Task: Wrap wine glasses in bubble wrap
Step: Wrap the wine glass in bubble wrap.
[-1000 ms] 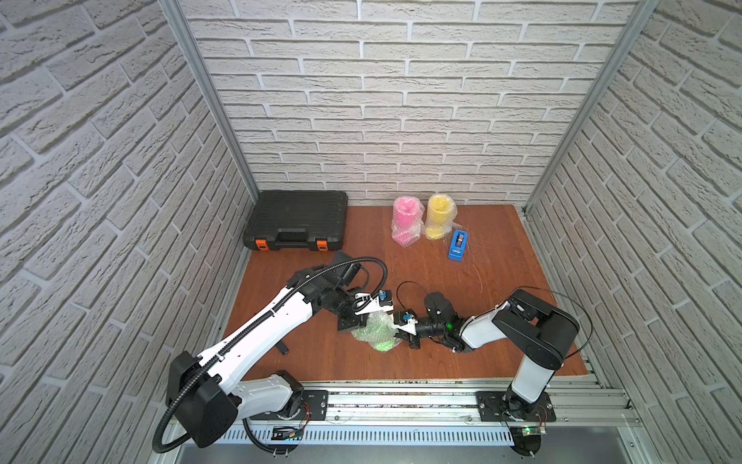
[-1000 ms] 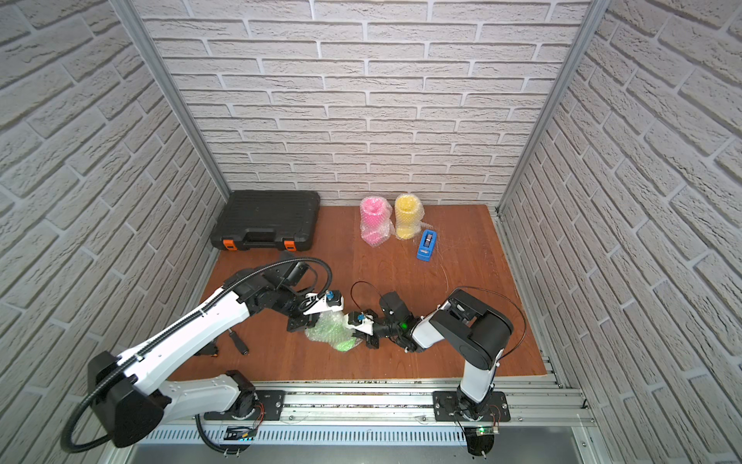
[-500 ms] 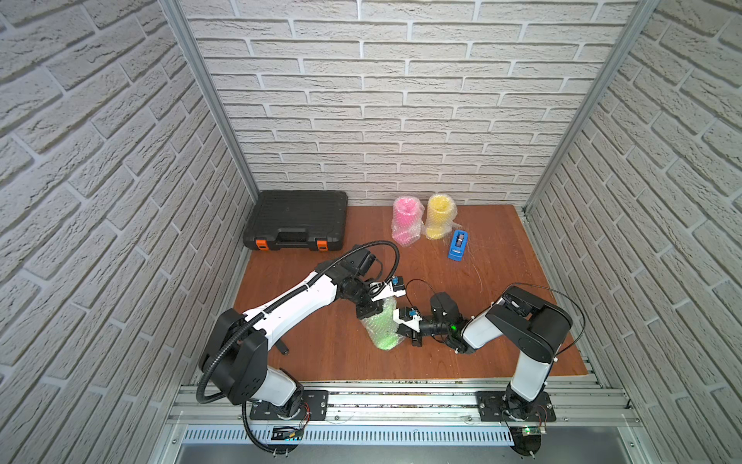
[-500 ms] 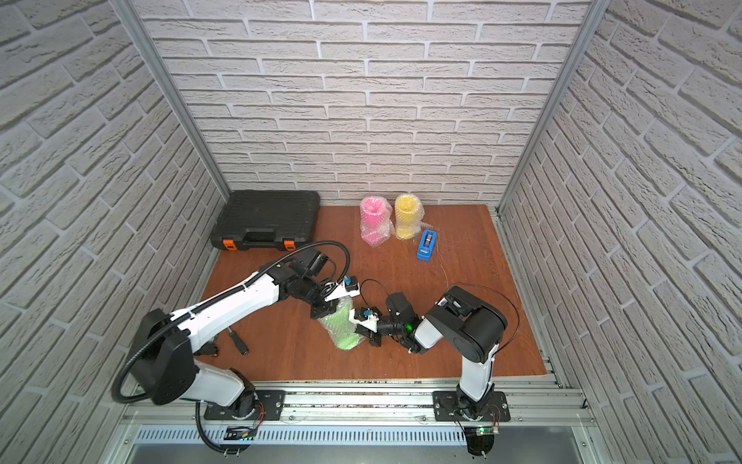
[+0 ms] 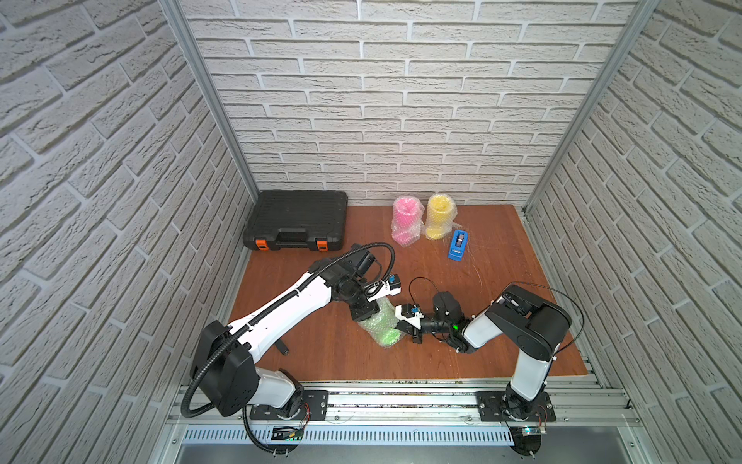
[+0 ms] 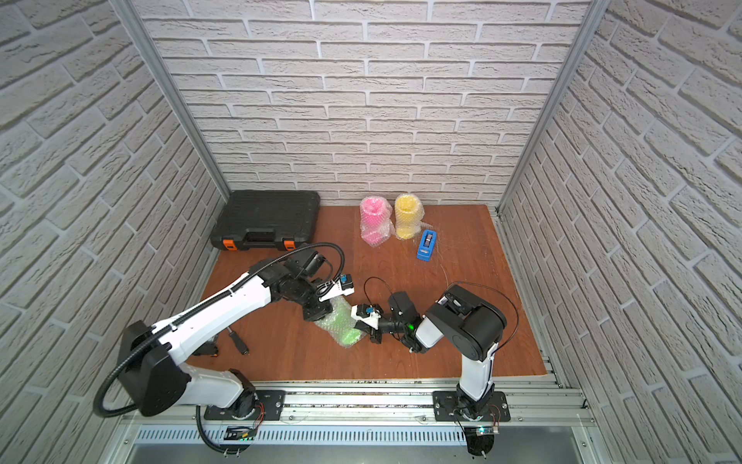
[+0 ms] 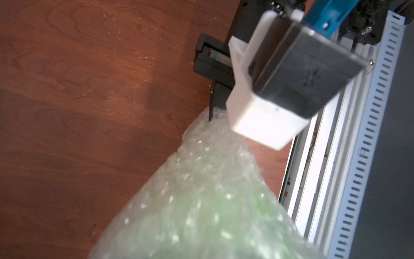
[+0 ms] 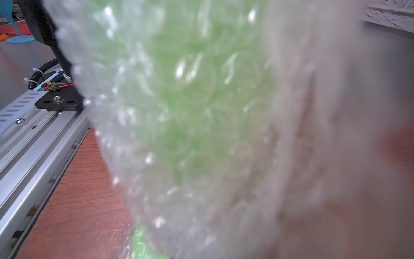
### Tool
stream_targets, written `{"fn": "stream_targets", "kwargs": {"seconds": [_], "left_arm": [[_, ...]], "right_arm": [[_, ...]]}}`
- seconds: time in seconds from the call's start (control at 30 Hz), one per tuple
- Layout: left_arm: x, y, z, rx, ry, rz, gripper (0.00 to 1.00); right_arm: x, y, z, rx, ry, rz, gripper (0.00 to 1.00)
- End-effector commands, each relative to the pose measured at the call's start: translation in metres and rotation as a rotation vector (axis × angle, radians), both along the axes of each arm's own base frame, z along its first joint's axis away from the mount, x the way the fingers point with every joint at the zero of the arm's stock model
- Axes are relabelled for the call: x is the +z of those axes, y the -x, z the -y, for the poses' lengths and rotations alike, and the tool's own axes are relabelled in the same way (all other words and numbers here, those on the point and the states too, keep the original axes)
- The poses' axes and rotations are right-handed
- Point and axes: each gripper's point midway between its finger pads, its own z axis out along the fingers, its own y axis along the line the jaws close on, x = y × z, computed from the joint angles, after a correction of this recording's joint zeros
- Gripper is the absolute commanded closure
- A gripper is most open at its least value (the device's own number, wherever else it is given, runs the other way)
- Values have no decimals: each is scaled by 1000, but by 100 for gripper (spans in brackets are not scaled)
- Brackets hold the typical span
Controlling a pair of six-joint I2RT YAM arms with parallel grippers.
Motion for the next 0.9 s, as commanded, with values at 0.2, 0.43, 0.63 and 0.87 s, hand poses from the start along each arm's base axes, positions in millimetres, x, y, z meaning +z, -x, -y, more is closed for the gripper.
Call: {"fn": "stream_targets", "kwargs": {"seconds": [0.2, 0.43, 0.63, 0.87], "left_arm": [[75, -7, 7, 82, 173, 74, 45], [47, -1, 13, 91, 143, -52, 52], [14, 0, 17, 131, 128, -144, 81], [-54, -4, 20, 165, 7, -228, 97]], "right_arm": [[-5, -1, 0, -3, 6, -20, 97], [-5, -2, -1, -1, 10, -25, 97], [-6, -3, -2, -2, 12, -32, 97], [-5, -3, -1, -2, 11, -34, 97]]}}
